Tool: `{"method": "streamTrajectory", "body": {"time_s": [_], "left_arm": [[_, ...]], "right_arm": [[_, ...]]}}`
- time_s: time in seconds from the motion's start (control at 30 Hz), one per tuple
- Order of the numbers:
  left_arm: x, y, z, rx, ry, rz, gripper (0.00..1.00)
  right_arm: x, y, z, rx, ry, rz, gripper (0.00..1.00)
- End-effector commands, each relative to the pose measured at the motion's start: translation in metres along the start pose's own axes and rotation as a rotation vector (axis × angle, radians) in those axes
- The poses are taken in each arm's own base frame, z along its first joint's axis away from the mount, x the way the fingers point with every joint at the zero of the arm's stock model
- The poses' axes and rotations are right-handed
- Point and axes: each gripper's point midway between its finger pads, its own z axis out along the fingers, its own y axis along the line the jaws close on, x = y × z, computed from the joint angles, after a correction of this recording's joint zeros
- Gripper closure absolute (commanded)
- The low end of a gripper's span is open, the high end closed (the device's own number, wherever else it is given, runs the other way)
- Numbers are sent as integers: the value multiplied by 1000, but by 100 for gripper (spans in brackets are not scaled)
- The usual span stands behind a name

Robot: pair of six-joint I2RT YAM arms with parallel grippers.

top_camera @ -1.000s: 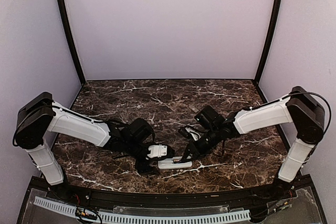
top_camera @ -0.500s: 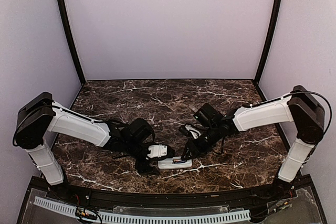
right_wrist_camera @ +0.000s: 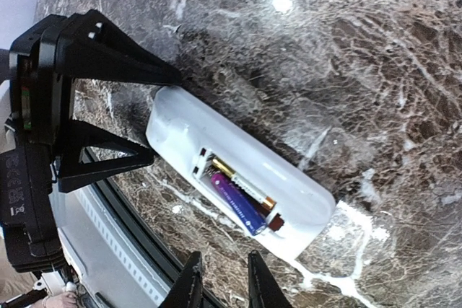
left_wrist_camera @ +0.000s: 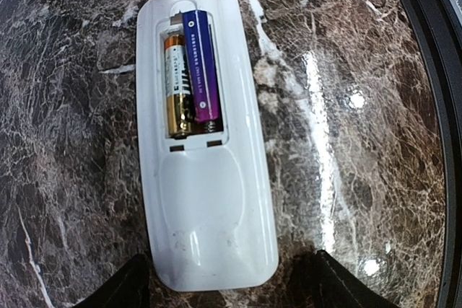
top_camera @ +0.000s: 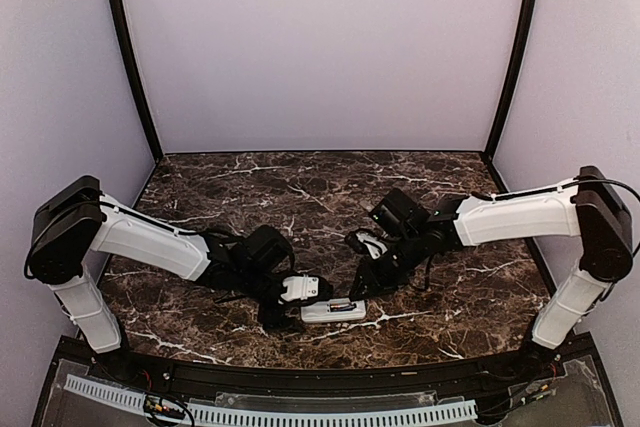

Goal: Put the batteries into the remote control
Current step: Place the battery in the battery compartment, then load the battery into the battery compartment.

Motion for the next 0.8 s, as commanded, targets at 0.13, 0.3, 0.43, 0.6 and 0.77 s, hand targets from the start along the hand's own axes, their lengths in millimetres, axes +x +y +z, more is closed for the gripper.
{"method": "streamTrajectory", "body": {"time_s": [0.13, 0.3, 0.43, 0.6, 0.77], "left_arm": [[-1, -3, -5, -11, -11, 20, 26], [-1, -3, -5, -10, -10, 22, 27], [0, -4, -4, -7, -8, 24, 27], [0, -5, -4, -5, -6, 26, 28], [0, -4, -4, -7, -5, 26, 28]], "right_arm": [[5, -3, 10, 34, 3, 109, 83], [1, -6, 10, 58, -10, 120, 83], [4, -9, 18, 64, 13, 128, 85], [4, -11, 22, 63, 14, 127, 88], [4, -9, 27, 42, 24, 123, 94]]}}
